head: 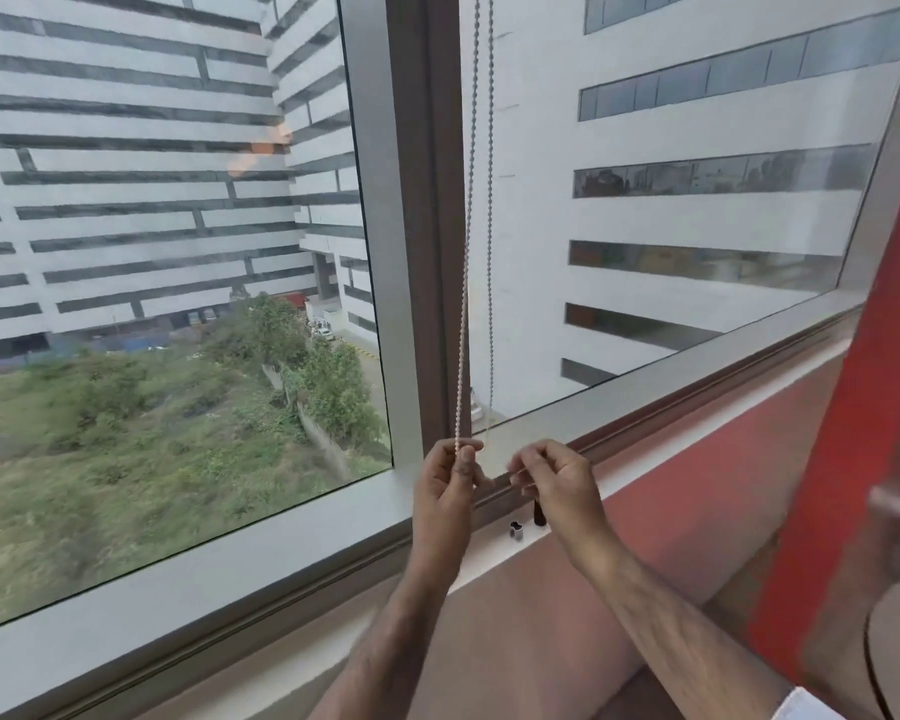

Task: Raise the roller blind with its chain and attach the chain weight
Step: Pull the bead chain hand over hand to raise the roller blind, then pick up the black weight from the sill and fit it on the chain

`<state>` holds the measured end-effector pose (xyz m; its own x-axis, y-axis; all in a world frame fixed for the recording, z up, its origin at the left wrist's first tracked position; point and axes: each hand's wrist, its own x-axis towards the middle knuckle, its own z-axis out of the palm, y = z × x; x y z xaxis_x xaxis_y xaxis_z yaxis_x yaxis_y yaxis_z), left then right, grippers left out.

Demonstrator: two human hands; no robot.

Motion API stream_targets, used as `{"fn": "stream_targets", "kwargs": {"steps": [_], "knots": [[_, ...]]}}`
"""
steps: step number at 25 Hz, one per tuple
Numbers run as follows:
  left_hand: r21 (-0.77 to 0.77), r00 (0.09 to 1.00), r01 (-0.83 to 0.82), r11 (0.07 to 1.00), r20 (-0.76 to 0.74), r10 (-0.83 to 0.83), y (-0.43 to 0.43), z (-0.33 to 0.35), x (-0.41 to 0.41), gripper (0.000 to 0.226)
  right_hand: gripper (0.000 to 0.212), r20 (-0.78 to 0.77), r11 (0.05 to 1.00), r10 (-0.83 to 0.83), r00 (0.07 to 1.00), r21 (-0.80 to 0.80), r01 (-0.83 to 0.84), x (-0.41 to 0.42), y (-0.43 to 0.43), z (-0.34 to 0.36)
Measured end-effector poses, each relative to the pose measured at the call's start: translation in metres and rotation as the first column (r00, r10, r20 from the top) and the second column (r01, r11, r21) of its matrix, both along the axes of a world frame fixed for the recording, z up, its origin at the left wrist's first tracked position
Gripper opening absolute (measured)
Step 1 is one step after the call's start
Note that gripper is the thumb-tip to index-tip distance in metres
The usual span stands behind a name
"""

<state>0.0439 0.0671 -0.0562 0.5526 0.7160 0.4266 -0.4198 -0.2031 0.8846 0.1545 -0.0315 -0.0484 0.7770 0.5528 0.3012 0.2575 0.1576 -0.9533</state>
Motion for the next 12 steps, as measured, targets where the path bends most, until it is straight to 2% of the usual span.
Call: {"fn": "stream_targets", "kwargs": {"steps": [3, 6, 9, 12], "knots": [[-0.015, 0.999, -0.016, 1.0, -0.046, 0.016, 0.01, -0.028, -0.004, 0.026, 0.019, -0.036, 0.985, -0.113, 0.993, -0.132, 0.108, 0.015, -0.002, -0.044], [-0.03, 0.998, -0.01, 0.999, -0.065, 0.008, 0.019, -0.034, 0.003, 0.024, 0.018, 0.044, 0.933, -0.144, 0.989, -0.327, 0.151, 0.037, 0.003, -0.085], [-0.023, 0.996, -0.028, 0.999, -0.091, 0.026, 0.02, -0.034, 0.012, 0.015, 0.014, 0.292, 0.815, -0.082, 0.953, -0.53, 0.233, 0.063, 0.017, -0.111], [-0.055, 0.994, -0.086, 0.995, -0.072, 0.082, 0.017, -0.035, 0.018, 0.023, 0.014, 0.487, 0.697, 0.124, 0.865, -0.663, 0.273, 0.084, 0.036, -0.135]]}}
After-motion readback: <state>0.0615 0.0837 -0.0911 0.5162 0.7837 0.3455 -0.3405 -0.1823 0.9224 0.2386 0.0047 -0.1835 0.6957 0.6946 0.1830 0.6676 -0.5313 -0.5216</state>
